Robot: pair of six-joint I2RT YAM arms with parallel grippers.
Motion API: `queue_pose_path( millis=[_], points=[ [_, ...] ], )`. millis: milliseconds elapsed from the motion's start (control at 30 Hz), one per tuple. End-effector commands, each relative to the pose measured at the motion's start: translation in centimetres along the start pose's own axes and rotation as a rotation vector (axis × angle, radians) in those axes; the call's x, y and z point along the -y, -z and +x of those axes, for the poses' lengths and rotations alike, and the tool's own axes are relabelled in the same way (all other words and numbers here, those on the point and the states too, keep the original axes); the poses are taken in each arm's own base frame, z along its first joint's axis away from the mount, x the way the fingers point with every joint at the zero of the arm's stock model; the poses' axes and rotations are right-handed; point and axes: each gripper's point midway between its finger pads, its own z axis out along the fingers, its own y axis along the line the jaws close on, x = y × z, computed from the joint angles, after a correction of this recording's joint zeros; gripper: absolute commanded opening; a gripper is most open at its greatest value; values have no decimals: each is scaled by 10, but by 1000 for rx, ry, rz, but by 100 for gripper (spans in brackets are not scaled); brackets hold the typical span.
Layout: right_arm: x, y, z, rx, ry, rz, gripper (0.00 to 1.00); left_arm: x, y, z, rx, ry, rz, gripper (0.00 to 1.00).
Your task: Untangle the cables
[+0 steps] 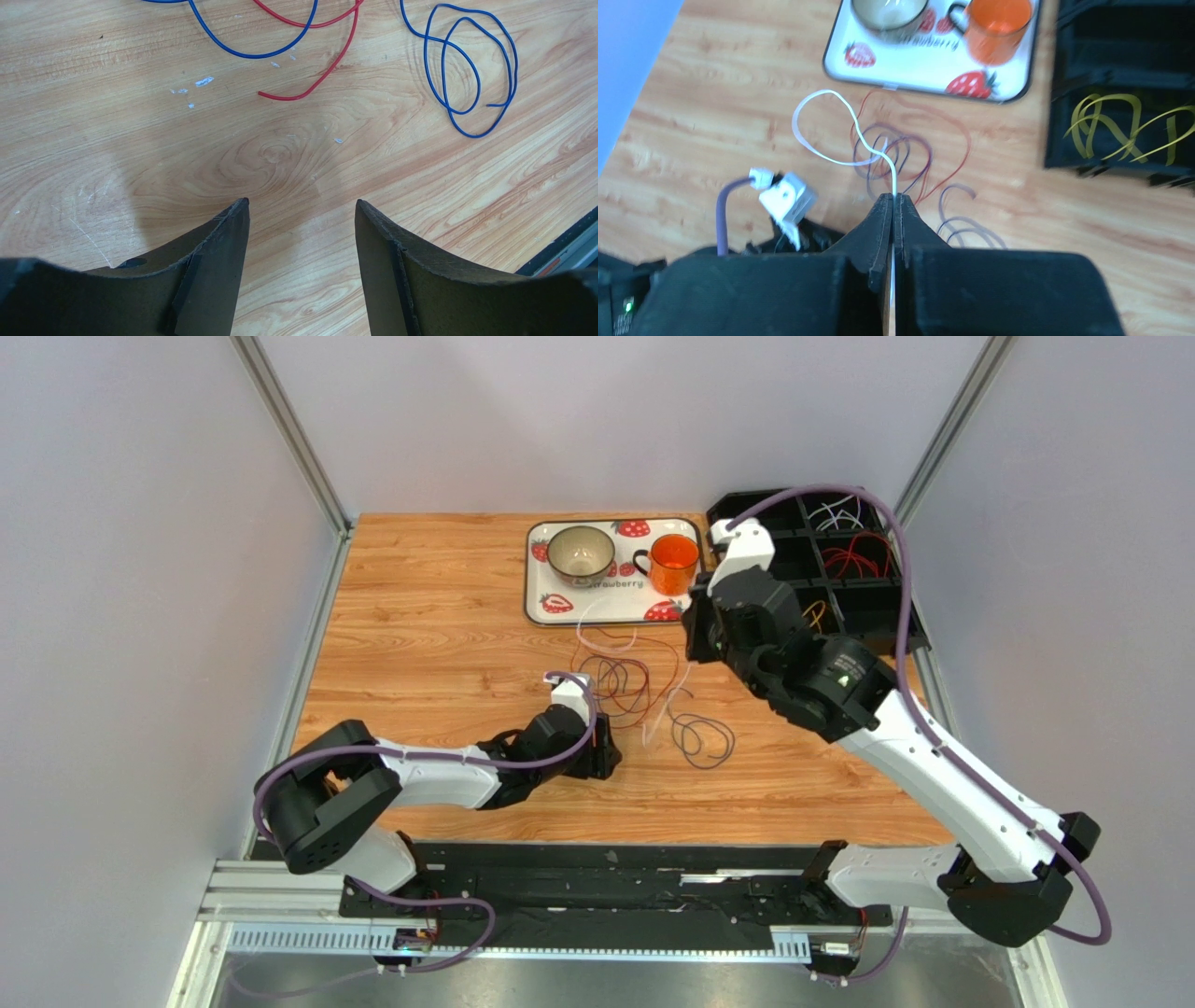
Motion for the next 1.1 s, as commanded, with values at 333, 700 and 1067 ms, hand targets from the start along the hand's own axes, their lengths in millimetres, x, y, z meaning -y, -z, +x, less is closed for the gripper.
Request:
queue_pose_path(
  millis=[333, 700, 1067],
  points=[
    [66, 4, -93, 169, 28, 219, 0, 10, -4, -11, 32, -16, 15, 63],
    [115, -11, -107, 186, -20, 370, 0, 13, -5, -10, 29, -28, 21, 63],
    [153, -42, -130, 216, -66, 491, 0, 14, -7, -9, 23, -35, 21, 62]
  ],
)
